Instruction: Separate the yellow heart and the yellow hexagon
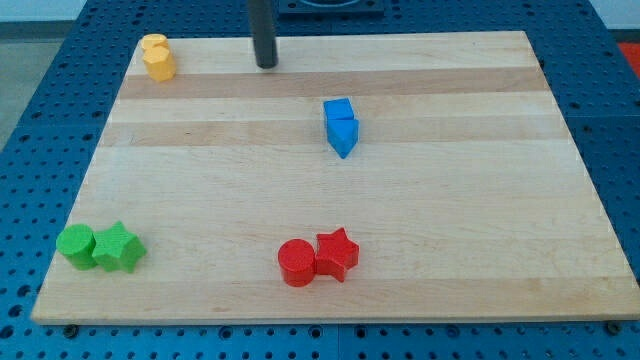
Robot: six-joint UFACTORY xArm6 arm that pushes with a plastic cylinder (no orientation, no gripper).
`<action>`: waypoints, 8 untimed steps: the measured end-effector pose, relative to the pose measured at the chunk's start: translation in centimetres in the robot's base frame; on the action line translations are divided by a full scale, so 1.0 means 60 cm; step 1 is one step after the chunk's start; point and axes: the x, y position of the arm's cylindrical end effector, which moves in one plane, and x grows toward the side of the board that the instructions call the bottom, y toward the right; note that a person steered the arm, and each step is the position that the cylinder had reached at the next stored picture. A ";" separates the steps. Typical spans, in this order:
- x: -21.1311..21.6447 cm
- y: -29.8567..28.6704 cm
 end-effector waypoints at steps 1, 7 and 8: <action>-0.042 -0.084; -0.077 -0.270; -0.077 -0.270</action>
